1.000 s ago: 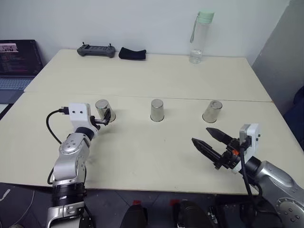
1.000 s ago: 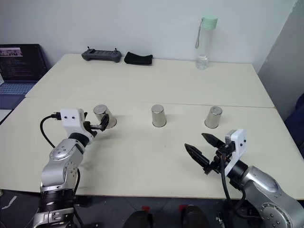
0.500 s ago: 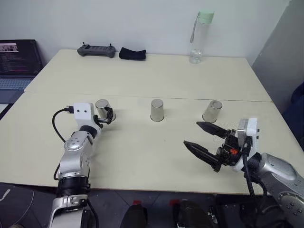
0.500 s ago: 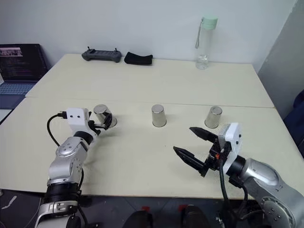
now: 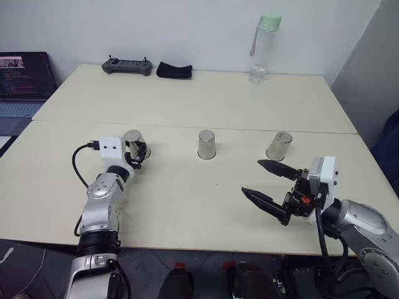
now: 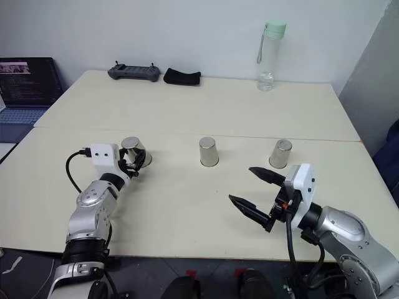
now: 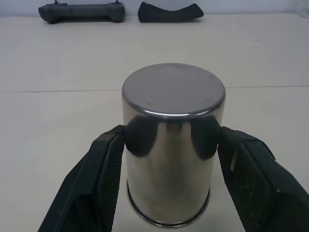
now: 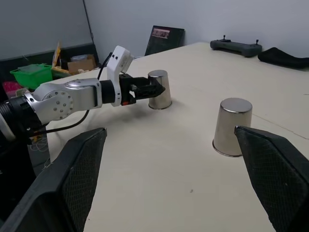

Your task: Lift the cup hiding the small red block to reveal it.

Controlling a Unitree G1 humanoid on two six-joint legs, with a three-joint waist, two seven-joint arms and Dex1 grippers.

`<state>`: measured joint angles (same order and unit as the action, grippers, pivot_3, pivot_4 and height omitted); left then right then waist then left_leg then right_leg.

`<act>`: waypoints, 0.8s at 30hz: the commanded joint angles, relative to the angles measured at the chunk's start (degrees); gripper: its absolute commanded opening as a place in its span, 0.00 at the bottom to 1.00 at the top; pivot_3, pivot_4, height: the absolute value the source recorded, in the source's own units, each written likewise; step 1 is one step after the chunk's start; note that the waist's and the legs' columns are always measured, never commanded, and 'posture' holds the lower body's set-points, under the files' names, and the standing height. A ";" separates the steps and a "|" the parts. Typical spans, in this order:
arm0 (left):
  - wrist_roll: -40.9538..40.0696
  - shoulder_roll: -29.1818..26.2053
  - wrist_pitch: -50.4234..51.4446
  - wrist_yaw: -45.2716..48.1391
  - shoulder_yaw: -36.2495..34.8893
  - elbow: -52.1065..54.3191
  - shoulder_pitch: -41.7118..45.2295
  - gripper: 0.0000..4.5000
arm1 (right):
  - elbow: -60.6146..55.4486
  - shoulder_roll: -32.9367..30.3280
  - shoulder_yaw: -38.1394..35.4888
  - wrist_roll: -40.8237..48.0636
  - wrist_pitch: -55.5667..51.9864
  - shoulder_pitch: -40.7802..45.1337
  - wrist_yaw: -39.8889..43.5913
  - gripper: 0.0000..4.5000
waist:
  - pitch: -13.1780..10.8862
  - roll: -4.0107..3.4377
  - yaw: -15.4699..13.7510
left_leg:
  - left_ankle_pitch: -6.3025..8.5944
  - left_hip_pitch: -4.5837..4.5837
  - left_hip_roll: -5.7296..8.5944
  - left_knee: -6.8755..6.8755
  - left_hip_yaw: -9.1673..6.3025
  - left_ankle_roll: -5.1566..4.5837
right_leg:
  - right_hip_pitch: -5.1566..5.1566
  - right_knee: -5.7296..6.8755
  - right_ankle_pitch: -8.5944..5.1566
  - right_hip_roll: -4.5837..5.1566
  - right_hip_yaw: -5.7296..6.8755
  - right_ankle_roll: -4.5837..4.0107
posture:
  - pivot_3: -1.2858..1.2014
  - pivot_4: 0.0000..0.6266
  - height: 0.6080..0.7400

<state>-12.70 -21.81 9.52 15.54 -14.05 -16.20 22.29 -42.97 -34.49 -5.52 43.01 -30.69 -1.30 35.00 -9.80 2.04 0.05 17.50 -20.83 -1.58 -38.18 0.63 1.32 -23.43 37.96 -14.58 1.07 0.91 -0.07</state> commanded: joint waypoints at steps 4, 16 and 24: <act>0.54 -1.67 -0.50 -0.10 -0.51 2.55 1.43 0.60 | -1.35 0.11 -0.11 -0.53 1.15 -0.11 0.01 1.00 | 0.00 0.00 0.01 | 0.00 0.00 0.00 0.00 0.00 0.00 | 0.00 -0.01 0.00 0.00 0.00 0.00 | 0.52 0.24 1.00; 0.25 -3.74 22.67 -9.86 -5.05 32.63 -2.57 0.60 | -0.81 1.22 0.81 -1.17 1.01 -0.15 0.09 1.00 | -0.07 0.11 0.10 | 0.00 -0.01 -0.03 0.01 -0.02 0.02 | 0.00 0.00 0.00 0.01 -0.01 0.00 | 0.52 0.24 1.00; -1.73 -1.00 30.13 -14.41 -15.30 41.37 -10.24 0.60 | 0.50 1.02 1.35 -1.64 1.42 0.05 1.13 1.00 | -0.06 0.10 0.09 | -0.03 0.04 -0.03 0.01 -0.01 0.07 | 0.01 0.03 -0.13 0.00 -0.03 0.22 | 0.52 0.24 1.00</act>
<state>-13.27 -24.24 39.69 1.47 -27.39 23.11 13.96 -42.18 -33.35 -4.19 41.58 -30.66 -1.55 35.09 -9.86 2.14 0.14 17.47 -20.79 -1.60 -38.17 0.62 1.39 -23.41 37.98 -14.70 1.08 0.86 0.14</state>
